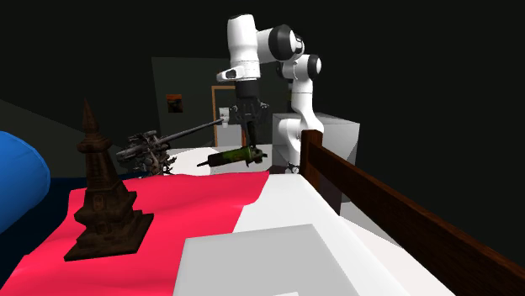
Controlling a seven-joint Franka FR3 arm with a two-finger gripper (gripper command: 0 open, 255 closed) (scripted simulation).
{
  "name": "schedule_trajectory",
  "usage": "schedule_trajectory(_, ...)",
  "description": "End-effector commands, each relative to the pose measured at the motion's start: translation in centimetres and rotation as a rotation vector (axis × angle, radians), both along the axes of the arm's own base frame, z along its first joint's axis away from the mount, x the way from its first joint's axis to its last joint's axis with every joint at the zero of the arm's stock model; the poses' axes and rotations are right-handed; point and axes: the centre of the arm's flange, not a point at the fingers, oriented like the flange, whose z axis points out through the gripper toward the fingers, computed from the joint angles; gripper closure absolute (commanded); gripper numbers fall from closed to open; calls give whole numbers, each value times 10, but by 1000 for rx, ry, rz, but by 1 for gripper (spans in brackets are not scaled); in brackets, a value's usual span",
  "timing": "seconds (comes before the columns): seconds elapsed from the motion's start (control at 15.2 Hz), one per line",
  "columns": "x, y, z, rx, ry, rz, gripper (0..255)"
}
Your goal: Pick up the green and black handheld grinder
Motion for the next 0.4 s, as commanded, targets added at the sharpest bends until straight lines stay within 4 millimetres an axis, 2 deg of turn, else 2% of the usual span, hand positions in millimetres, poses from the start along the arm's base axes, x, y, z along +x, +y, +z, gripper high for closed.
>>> schedule_trajectory(0.0, 0, 1, 10, 0, 0, 0, 255)
schedule_trajectory(0.2, 0, 1, 26, 0, 0, 0, 255)
schedule_trajectory(0.33, 0, 1, 27, 0, 0, 0, 255)
